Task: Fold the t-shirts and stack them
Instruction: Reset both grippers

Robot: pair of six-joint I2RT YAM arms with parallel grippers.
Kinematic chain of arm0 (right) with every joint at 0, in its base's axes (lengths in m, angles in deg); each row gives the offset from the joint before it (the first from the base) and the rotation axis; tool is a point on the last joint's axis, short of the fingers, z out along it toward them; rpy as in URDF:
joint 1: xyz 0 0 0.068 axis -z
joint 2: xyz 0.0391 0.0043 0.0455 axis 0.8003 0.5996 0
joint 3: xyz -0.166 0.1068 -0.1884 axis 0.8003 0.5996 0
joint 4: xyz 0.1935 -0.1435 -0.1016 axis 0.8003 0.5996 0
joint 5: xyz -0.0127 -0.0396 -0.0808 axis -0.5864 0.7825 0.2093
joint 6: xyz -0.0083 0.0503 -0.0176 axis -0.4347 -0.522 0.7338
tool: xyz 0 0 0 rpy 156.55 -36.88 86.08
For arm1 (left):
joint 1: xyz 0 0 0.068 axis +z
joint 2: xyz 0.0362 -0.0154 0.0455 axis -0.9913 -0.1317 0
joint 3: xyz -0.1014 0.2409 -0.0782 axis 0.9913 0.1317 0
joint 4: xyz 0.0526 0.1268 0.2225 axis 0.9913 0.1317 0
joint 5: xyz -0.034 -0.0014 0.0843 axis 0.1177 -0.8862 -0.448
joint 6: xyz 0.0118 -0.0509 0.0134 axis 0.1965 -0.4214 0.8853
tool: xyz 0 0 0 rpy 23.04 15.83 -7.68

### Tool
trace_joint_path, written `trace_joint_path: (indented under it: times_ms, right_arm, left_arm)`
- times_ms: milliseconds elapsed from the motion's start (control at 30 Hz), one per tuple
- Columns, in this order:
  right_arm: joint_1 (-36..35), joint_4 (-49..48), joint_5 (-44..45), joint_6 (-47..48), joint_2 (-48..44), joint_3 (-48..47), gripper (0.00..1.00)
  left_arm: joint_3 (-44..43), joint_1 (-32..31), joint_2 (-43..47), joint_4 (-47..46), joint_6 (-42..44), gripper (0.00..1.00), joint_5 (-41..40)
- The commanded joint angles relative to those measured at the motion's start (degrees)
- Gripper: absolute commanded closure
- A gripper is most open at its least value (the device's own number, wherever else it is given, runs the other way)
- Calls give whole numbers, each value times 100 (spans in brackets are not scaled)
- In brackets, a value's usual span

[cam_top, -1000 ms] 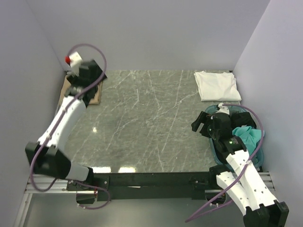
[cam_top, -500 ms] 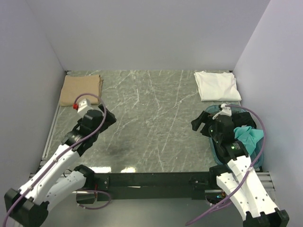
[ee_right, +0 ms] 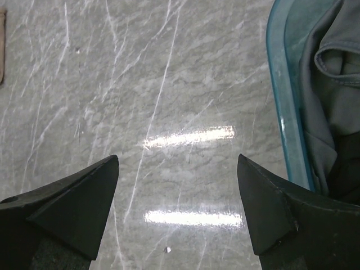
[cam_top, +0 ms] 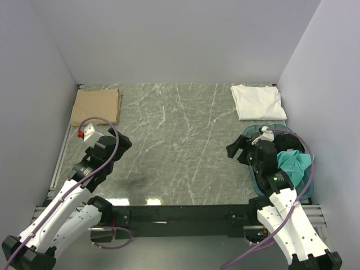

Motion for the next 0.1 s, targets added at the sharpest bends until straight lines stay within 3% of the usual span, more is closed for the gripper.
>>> trace_joint_path:
  times_ms: [0, 67]
  right_arm:
    - [32, -334, -203, 38, -74, 94, 8]
    - [32, -360, -212, 73, -74, 76, 8]
  left_arm:
    - [-173, -11, 19, 145, -168, 1, -259]
    - [-164, -2, 28, 111, -160, 1, -295]
